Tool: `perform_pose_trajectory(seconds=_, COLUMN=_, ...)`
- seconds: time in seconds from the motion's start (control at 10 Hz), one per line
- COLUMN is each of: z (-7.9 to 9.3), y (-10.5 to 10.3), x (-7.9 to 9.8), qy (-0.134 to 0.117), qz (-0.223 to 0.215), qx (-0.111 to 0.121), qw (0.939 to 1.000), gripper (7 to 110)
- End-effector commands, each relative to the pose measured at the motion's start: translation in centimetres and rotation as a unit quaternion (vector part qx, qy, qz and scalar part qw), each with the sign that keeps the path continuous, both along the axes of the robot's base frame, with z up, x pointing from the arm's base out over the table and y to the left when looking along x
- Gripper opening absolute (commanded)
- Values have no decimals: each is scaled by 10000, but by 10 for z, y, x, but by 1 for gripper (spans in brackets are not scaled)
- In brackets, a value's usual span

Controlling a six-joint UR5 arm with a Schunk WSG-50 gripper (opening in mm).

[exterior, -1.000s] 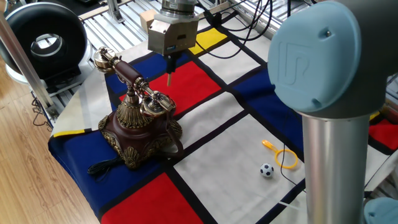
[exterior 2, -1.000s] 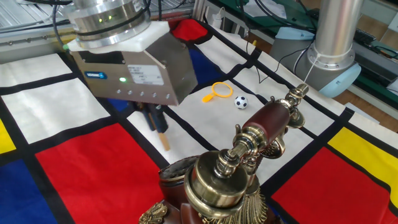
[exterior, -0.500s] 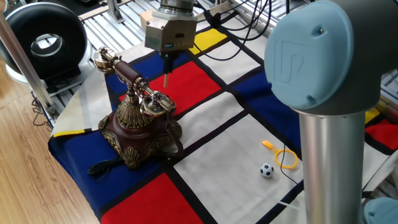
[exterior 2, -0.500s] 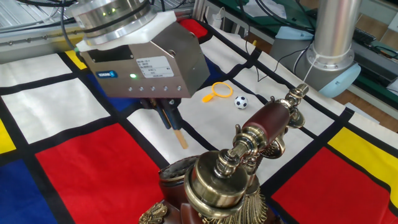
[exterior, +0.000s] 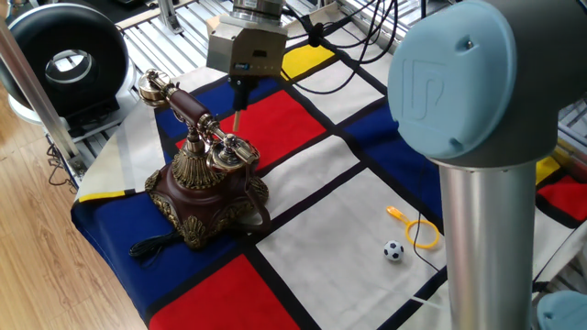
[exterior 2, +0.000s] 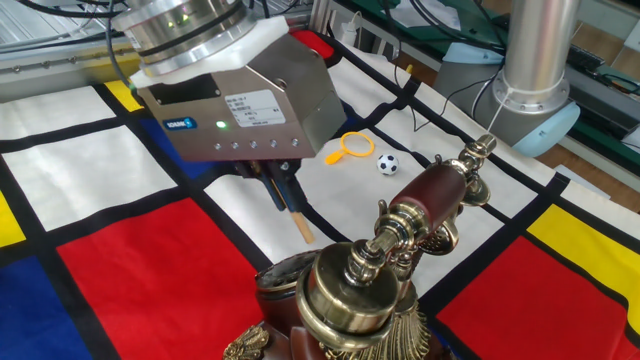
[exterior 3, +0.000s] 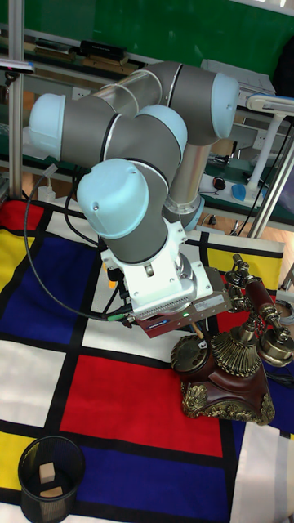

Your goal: Dial a number on an old rotary phone

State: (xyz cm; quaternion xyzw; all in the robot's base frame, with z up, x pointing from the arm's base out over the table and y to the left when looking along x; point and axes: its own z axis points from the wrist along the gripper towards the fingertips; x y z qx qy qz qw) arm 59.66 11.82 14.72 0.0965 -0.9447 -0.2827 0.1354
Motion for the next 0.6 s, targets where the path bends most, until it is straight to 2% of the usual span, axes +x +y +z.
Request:
perform_pose_trajectory(seconds=0.0, z=2, y=6, x=2, qy=-18, qz=-55, qx=129, qw=9999, gripper=7)
perform_pose_trajectory(seconds=0.2, z=0, y=6, x=1, qy=-50, qz=-33, qx=264, qw=9996, gripper=7)
perform_pose_trajectory(seconds=0.5, z=-4, y=4, x=10, qy=-170, qz=-171, qx=171, qw=9996, gripper=7)
